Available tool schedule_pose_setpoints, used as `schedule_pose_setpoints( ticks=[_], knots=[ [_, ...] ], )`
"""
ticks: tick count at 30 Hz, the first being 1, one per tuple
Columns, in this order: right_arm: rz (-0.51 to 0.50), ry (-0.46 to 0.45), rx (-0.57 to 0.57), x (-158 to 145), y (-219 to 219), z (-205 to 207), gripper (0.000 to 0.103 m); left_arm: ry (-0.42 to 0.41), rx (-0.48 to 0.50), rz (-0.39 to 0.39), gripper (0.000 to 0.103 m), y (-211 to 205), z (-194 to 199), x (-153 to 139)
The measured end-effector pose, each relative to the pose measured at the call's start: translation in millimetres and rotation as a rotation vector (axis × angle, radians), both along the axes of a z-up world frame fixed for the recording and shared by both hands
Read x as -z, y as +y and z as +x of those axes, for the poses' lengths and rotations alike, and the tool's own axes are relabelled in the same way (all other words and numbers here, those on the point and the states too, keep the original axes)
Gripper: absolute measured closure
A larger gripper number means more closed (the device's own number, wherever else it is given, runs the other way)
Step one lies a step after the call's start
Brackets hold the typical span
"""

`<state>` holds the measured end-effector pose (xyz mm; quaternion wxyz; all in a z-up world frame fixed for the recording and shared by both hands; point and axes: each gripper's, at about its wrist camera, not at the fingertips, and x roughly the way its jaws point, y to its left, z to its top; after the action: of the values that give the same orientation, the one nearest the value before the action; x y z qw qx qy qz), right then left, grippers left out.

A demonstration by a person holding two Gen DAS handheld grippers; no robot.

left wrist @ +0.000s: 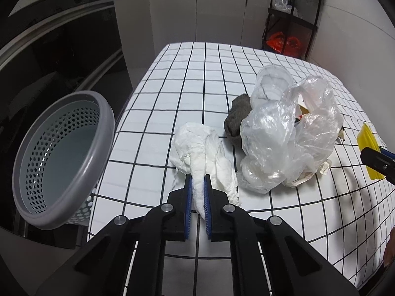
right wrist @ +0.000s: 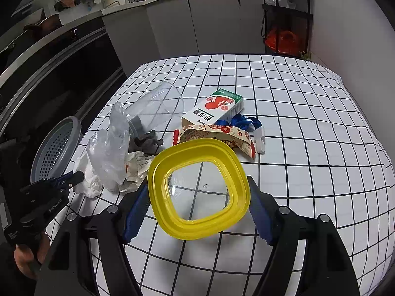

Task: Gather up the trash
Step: 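Carry the tissue and yellow lid over the grey basket with both tools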

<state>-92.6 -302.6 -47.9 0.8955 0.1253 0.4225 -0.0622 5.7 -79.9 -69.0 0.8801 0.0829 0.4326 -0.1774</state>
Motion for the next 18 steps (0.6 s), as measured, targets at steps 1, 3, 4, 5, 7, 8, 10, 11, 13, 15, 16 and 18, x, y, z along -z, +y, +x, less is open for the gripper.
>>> schedule_pose_setpoints(
  ticks=[1,3,4,5,7,8,10,11,13,15,16,18],
  knots=[
    [-0.002,-0.002,0.001,-0.6,0.0,-0.2,0.032,-0.009,0.000,0.001,0.094,0.6,-1.3,-2.6],
    [-0.003,-0.008,0.001,-1.6,0.6,-0.8,0.032,-0.020,0.002,-0.006,0.094,3.2,-3.4,-8.1],
    [-0.007,-0.011,0.000,-2.3,1.4,-0.9,0.032,-0.026,0.004,-0.013,0.094,5.0,-5.3,-11.8],
    [-0.011,-0.014,-0.002,-3.1,2.4,-1.1,0.032,-0.037,0.004,-0.020,0.094,7.3,-6.8,-16.9],
    [-0.018,-0.025,-0.006,-6.5,5.3,-2.3,0.032,-0.056,-0.003,-0.026,0.094,12.1,-8.3,-25.2],
    [-0.022,-0.033,-0.008,-9.0,7.3,-3.0,0.032,-0.064,-0.008,-0.030,0.094,15.3,-9.1,-29.8],
    [-0.025,-0.052,-0.013,-14.7,11.7,-4.8,0.032,-0.092,-0.026,-0.030,0.094,22.9,-11.4,-41.5],
    [-0.024,-0.060,-0.017,-17.6,14.4,-5.5,0.032,-0.106,-0.035,-0.030,0.094,27.4,-12.7,-47.0],
    [-0.020,-0.079,-0.030,-24.7,23.4,-7.0,0.032,-0.135,-0.056,-0.026,0.094,38.2,-14.8,-59.2],
    [-0.026,-0.101,-0.060,-33.6,37.4,-6.0,0.032,-0.157,-0.076,-0.026,0.094,48.6,-15.8,-69.5],
    [-0.030,-0.112,-0.072,-37.4,44.5,-5.4,0.032,-0.170,-0.087,-0.025,0.094,54.3,-16.0,-74.5],
    [-0.028,-0.137,-0.107,-46.4,61.5,-2.3,0.032,-0.194,-0.112,-0.020,0.094,67.8,-15.9,-84.1]
  ],
)
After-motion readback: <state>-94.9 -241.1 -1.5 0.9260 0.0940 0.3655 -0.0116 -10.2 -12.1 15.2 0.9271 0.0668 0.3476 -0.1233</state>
